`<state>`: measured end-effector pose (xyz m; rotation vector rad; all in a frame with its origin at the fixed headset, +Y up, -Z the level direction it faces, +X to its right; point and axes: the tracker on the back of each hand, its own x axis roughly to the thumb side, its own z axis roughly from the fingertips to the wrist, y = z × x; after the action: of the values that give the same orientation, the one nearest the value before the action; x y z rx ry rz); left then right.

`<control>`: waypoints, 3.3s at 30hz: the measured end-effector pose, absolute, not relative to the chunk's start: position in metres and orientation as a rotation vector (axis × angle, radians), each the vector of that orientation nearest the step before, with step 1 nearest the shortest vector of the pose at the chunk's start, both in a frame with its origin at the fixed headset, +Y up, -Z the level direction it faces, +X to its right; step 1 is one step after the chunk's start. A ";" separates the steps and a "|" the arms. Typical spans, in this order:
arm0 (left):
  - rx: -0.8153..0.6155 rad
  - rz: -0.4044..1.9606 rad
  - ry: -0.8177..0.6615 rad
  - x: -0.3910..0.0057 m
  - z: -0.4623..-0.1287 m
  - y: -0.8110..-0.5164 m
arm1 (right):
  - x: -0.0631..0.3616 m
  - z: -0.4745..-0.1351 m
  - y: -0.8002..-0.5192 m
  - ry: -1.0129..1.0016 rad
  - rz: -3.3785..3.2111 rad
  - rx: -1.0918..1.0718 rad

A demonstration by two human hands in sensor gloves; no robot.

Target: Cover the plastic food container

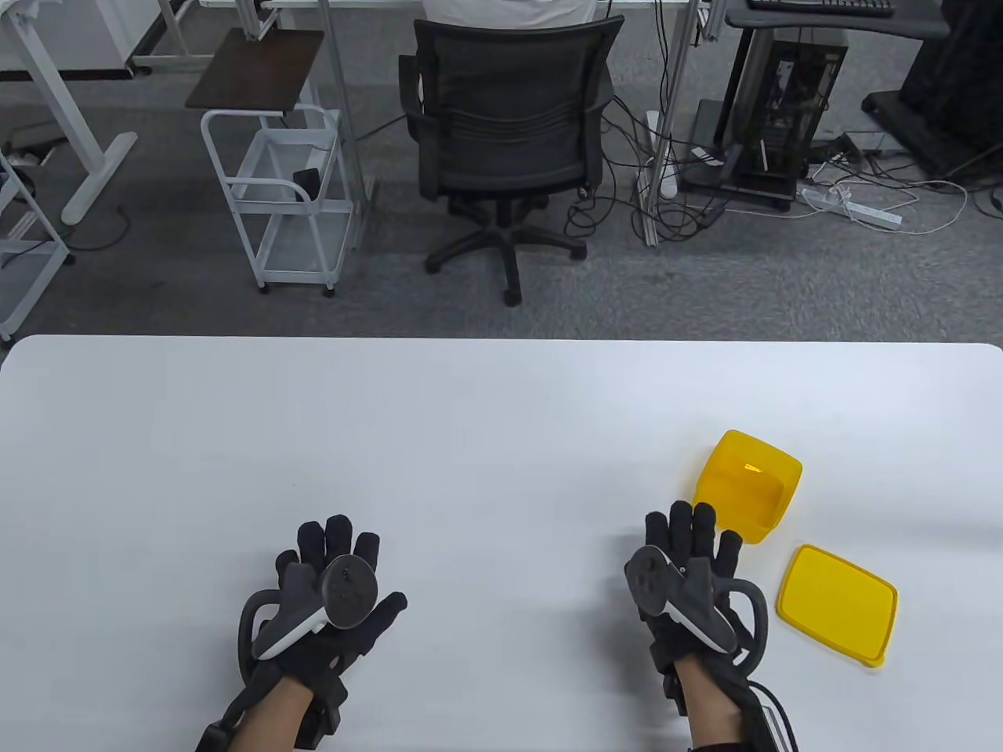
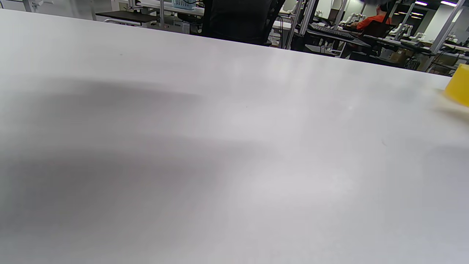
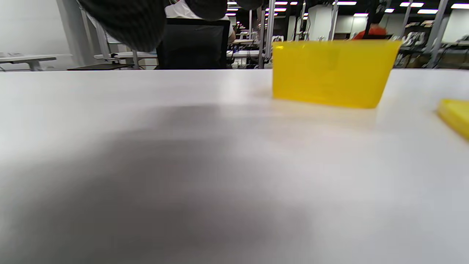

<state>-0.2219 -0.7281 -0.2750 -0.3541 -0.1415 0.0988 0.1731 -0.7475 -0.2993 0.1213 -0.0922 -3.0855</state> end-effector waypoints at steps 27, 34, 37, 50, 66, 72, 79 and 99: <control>-0.384 0.135 -0.127 -0.223 -0.278 -0.732 | 0.223 -0.364 -0.753 -0.077 -2.792 0.353; -0.377 0.143 -0.125 -0.224 -0.279 -0.731 | 0.194 -0.349 -0.719 0.039 -2.853 0.187; -0.377 0.140 -0.126 -0.224 -0.278 -0.731 | 0.167 -0.337 -0.705 0.058 -2.883 0.079; -0.366 0.151 -0.121 -0.227 -0.278 -0.732 | 0.039 -0.277 -0.712 0.066 -2.874 -0.439; -0.376 0.150 -0.122 -0.227 -0.279 -0.733 | -0.015 -0.268 -0.743 -0.053 -2.819 -0.625; -0.376 0.145 -0.123 -0.226 -0.279 -0.733 | -0.016 -0.268 -0.751 -0.069 -2.811 -0.659; -0.363 0.154 -0.127 -0.226 -0.279 -0.731 | 0.003 -0.276 -0.734 -0.151 -2.814 -0.682; -0.362 0.134 -0.121 -0.224 -0.279 -0.732 | 0.291 -0.294 -0.719 -0.359 -2.660 0.149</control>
<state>-0.2245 -0.7316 -0.2789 -0.3619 -0.1212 0.1340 0.2908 -0.7191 -0.2939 0.1487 -0.3594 -2.6603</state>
